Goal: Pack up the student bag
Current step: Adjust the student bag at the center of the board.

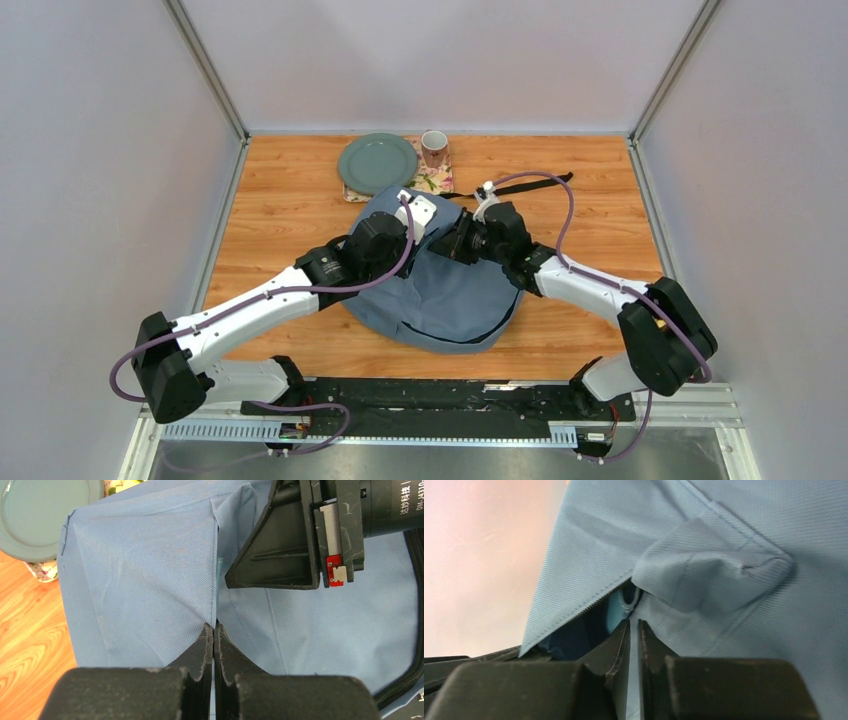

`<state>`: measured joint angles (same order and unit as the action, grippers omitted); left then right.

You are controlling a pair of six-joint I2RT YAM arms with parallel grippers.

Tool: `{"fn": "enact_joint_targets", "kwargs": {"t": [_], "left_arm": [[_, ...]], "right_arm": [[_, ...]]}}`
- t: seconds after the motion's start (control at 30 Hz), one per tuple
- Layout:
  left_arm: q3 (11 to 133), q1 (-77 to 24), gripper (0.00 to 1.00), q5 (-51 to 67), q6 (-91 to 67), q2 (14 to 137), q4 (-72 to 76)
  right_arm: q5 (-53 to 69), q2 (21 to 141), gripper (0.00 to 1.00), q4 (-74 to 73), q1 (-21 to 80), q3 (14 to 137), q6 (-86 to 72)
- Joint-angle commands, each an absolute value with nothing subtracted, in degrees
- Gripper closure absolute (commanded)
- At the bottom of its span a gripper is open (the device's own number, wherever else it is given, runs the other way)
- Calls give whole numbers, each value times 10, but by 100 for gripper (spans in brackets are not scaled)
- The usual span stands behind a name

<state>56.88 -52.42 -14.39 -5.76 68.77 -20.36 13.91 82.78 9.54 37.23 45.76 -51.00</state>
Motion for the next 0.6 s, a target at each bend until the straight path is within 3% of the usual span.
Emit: {"fn": "enact_joint_targets", "kwargs": {"t": [0.0,0.37,0.57], "left_arm": [[578,-527,100,-142,-61,670,-163],[581,-528,100,-129,-65,677,-163],[580,-527,100,-122,-67,684,-161]], "right_arm": [[180,845,90,177,374,458,-545],[201,960,98,217,380,542,-585],[208,962,94,246,378,545,-581]]}}
